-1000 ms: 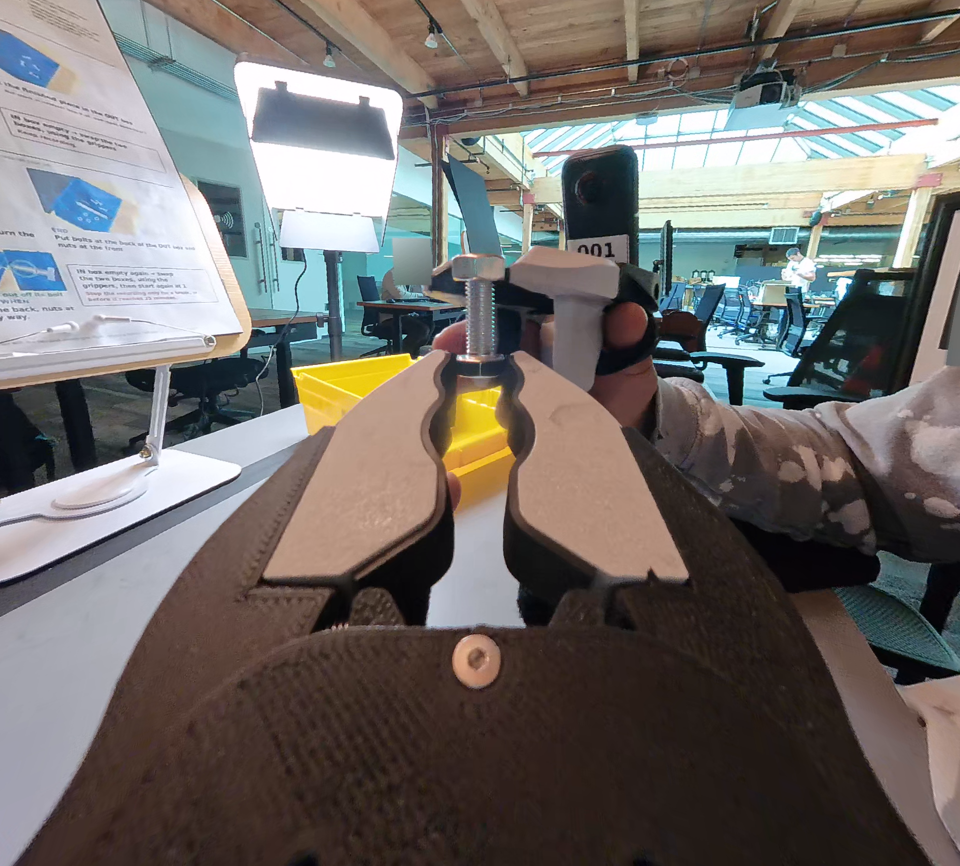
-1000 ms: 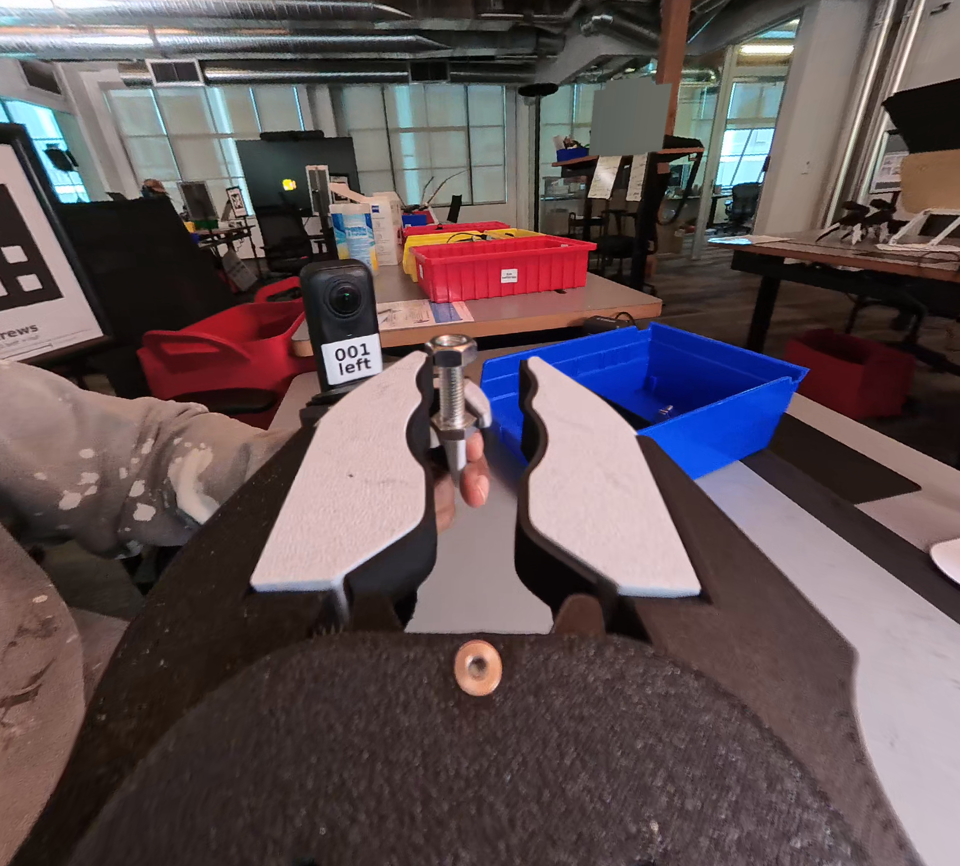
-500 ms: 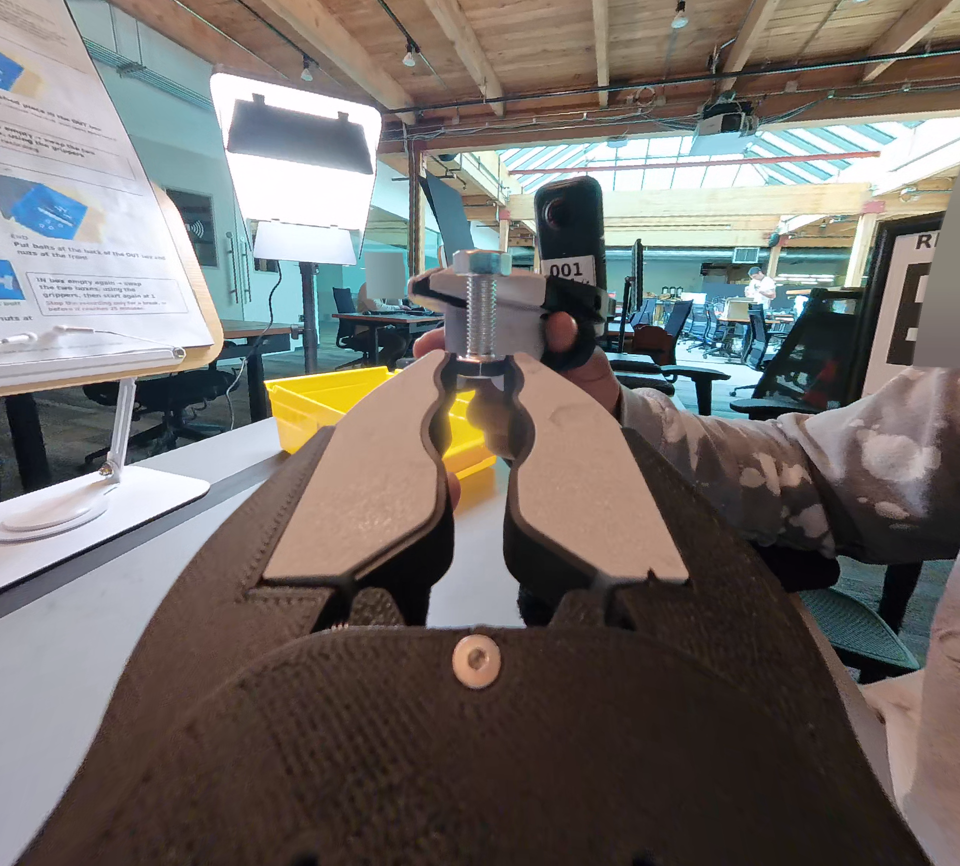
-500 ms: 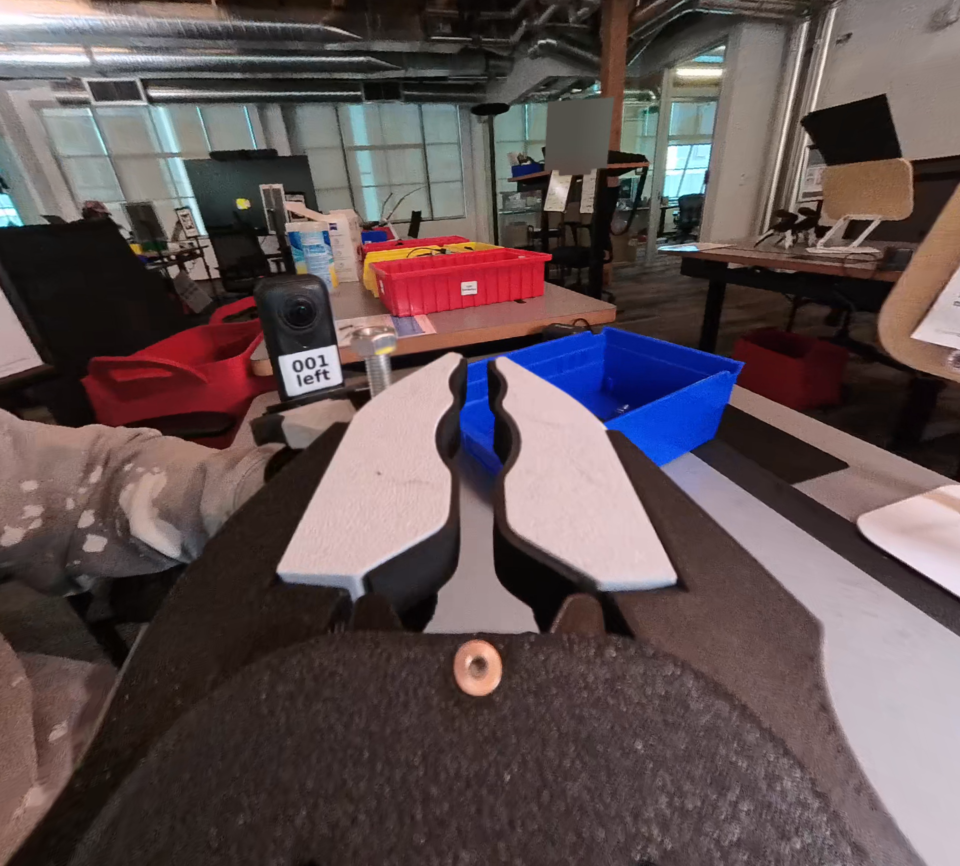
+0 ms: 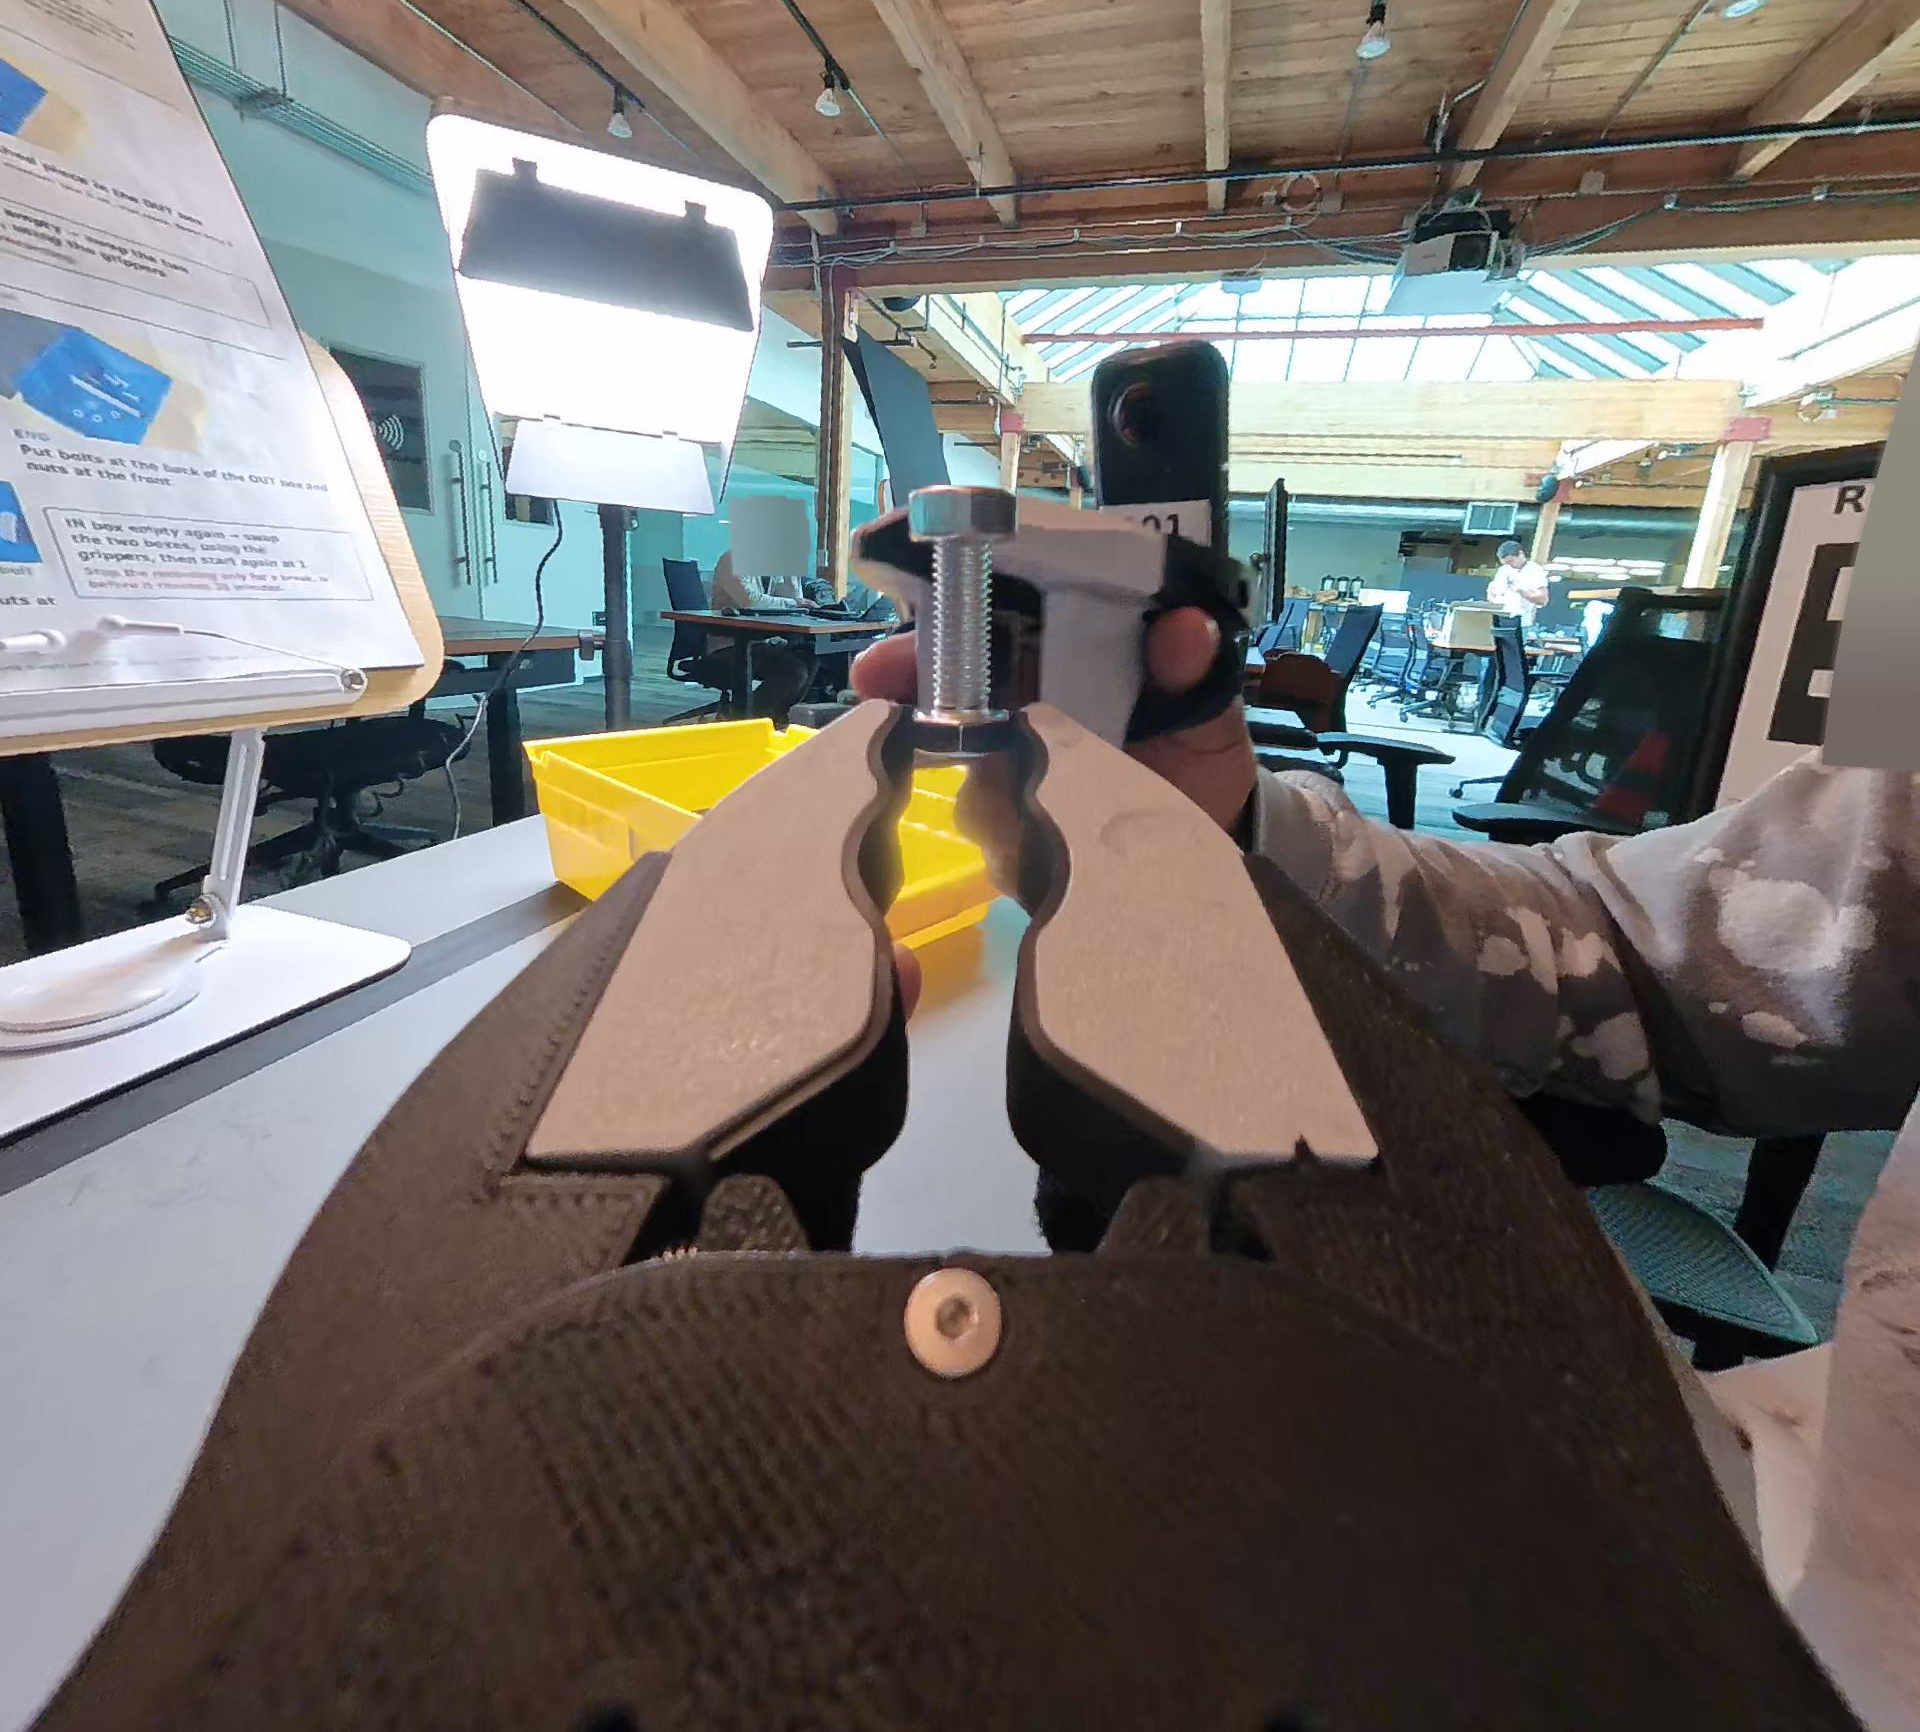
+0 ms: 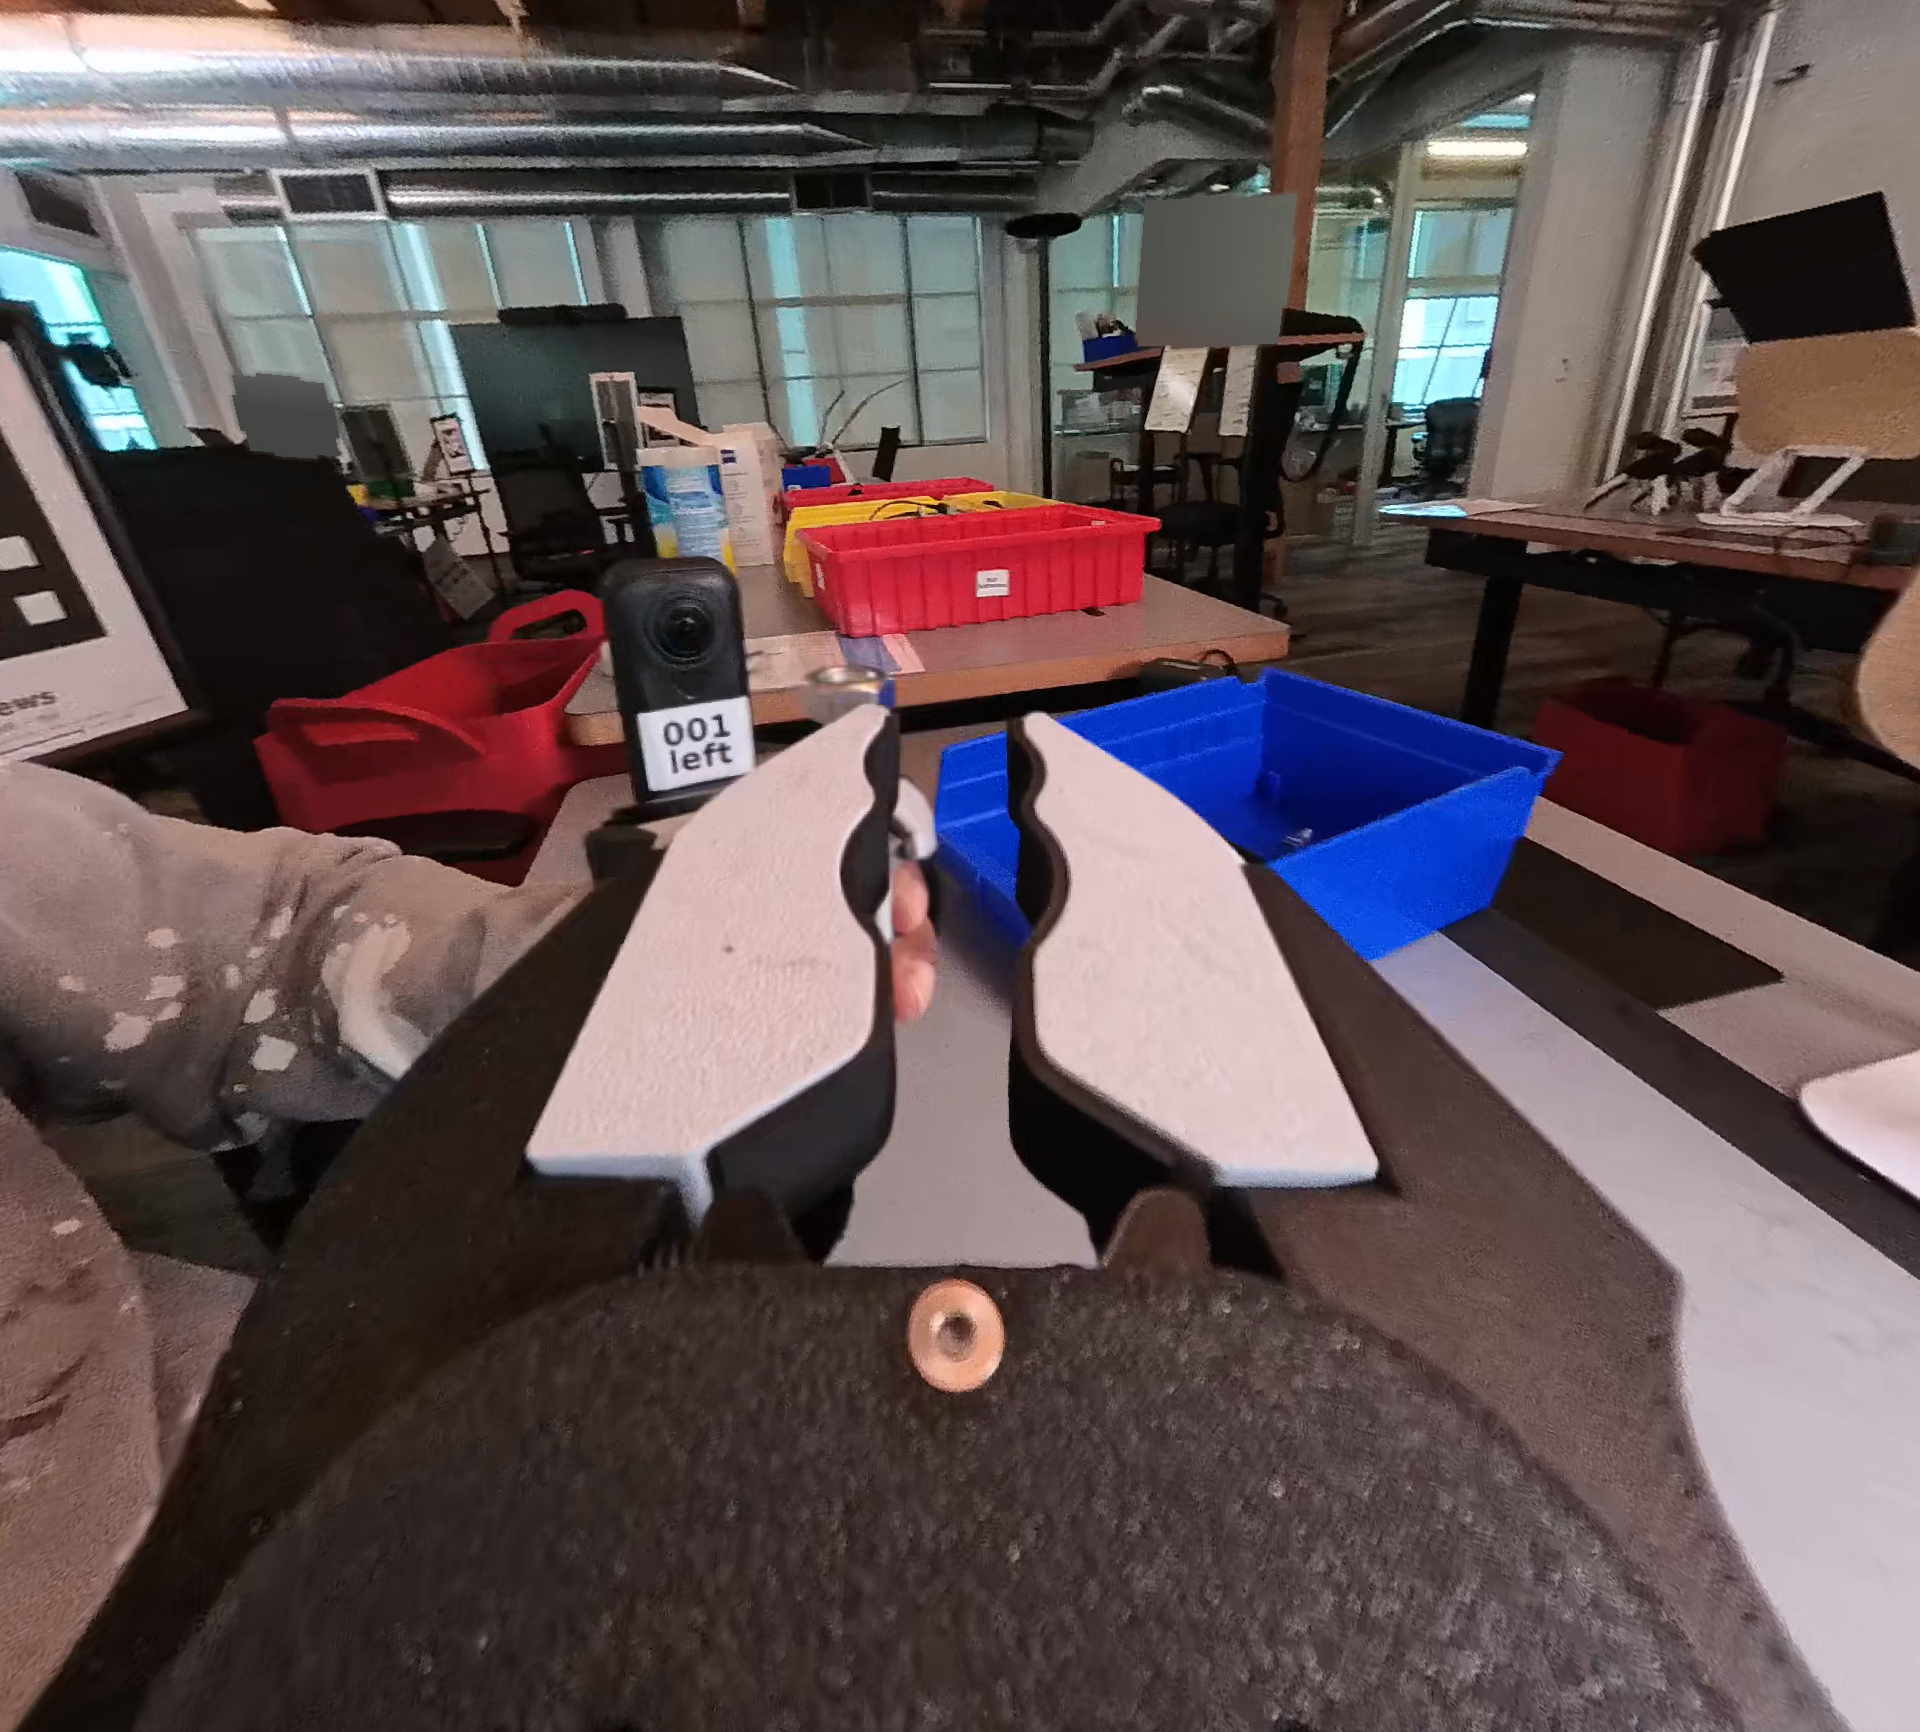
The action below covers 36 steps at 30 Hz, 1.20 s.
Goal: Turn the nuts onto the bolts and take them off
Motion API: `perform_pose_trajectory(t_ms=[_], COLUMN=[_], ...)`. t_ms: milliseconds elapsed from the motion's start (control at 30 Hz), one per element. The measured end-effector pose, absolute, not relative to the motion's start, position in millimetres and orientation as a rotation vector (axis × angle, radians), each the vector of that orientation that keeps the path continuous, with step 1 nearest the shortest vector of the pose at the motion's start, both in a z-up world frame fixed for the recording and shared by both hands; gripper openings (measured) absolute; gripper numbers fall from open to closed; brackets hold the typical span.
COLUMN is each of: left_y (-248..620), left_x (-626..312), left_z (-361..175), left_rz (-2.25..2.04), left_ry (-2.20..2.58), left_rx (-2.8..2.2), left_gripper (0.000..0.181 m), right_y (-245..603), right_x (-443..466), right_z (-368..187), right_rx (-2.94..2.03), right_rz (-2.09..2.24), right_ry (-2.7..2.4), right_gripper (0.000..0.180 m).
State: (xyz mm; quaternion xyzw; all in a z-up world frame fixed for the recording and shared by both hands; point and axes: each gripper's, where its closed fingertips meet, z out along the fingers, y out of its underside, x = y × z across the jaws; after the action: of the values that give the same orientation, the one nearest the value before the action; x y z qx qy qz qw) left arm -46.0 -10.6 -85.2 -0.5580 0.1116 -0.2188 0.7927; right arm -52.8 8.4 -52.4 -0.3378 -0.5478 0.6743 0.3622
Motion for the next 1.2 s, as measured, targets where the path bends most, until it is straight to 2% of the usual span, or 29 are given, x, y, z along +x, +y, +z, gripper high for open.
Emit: perform_pose_trajectory(t_ms=[133, 467, 600, 833, 1200], left_y=[-9.2, -7.7, -7.0, -9.5, -7.4], left_x=[-43.9, -39.3, -36.5, -39.1, -37.3], left_z=[-87.7, -91.0, -93.2, -89.7, -93.2], left_rz=[-0.47, -0.472, -0.487, -0.505, -0.488], left_ry=[0.248, 0.266, 0.271, 0.264, 0.274], left_rx=[-1.211, -1.226, -1.234, -1.213, -1.235], left_gripper=[0.018, 0.018, 0.018, 0.018, 0.018], right_y=[-10.2, -16.0, -16.8, -6.2, -14.8], right_x=[-50.3, -49.4, -49.6, -46.4, -44.6], right_z=[-52.4, -54.8, -59.0, -56.2, -56.9], right_rx=[-0.819, -0.799, -0.782, -0.779, -0.768], right_rz=[1.753, 1.734, 1.704, 1.713, 1.755], right_ry=[-1.471, -1.511, -1.54, -1.53, -1.561], right_gripper=[0.029, 0.029, 0.018, 0.015, 0.026])
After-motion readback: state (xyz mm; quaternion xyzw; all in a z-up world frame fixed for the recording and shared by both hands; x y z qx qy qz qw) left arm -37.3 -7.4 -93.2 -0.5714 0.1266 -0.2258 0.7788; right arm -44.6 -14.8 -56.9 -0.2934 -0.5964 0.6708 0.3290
